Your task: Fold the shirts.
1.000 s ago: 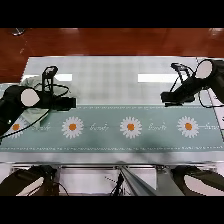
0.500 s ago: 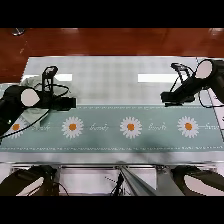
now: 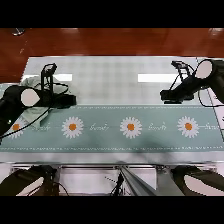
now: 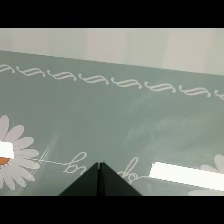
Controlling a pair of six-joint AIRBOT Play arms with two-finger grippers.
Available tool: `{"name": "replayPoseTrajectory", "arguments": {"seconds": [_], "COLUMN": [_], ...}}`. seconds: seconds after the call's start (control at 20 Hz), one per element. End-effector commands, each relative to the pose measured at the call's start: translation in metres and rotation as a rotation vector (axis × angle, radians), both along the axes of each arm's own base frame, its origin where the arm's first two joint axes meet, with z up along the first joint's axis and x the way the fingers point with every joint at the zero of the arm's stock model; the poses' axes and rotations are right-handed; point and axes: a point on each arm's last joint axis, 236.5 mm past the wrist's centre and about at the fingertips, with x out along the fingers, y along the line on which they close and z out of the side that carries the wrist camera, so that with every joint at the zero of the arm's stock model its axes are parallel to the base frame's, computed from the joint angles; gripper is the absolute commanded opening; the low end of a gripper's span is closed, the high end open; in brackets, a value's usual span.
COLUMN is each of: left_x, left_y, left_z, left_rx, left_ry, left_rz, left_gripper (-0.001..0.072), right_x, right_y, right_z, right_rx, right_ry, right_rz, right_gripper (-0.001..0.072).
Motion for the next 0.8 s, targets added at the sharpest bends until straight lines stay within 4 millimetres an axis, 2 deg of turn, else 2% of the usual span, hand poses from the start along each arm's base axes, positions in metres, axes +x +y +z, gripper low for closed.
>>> {"name": "replayPoseTrajectory", "arguments": {"seconds": [0.0, 0.05, 0.1, 0.15, 0.25, 0.3, 0.4, 0.5, 0.6, 0.7, 0.75], "left_x": [0.023, 0.03, 0.039, 0.049, 0.07, 0.079, 0.095, 0.104, 0.099, 0.089, 0.086], "left_y": [-0.003, -0.003, -0.002, 0.001, 0.024, 0.047, 0.103, 0.166, 0.225, 0.256, 0.26], "left_z": [0.013, 0.017, 0.023, 0.03, 0.047, 0.056, 0.072, 0.075, 0.05, 0.007, -0.014], "left_rx": [-0.025, -0.03, -0.03, -0.022, 0.115, 0.192, 0.274, 0.278, 0.253, 0.138, 0.079], "left_ry": [-0.107, -0.141, -0.189, -0.243, -0.362, -0.396, -0.435, -0.449, -0.373, -0.243, -0.185], "left_rz": [0.02, 0.026, 0.032, 0.035, -0.024, -0.013, 0.094, 0.267, 0.445, 0.607, 0.661], "left_gripper": [0.0027, 0.0051, 0.0298, 0.0685, 0.0701, 0.0701, 0.07, 0.07, 0.0699, 0.0698, 0.0698], "right_x": [0.013, 0.018, 0.022, 0.021, 0.02, 0.017, 0.012, 0.009, 0.009, 0.006, 0.004], "right_y": [0.001, 0.001, 0.001, 0.001, -0.001, -0.002, 0.0, 0.011, 0.021, 0.032, 0.038], "right_z": [0.002, 0.002, 0.002, 0.0, -0.004, -0.006, -0.004, 0.007, 0.02, 0.031, 0.035], "right_rx": [0.002, 0.003, 0.003, 0.004, -0.007, -0.014, -0.008, 0.02, 0.024, 0.034, 0.038], "right_ry": [-0.054, -0.074, -0.088, -0.083, -0.074, -0.065, -0.054, -0.085, -0.135, -0.165, -0.175], "right_rz": [0.0, -0.005, -0.013, -0.012, 0.017, 0.028, 0.034, 0.044, 0.075, 0.097, 0.102], "right_gripper": [0.0022, 0.0094, 0.044, 0.0629, 0.0628, 0.0627, 0.0626, 0.0626, 0.0626, 0.0626, 0.0626]}}
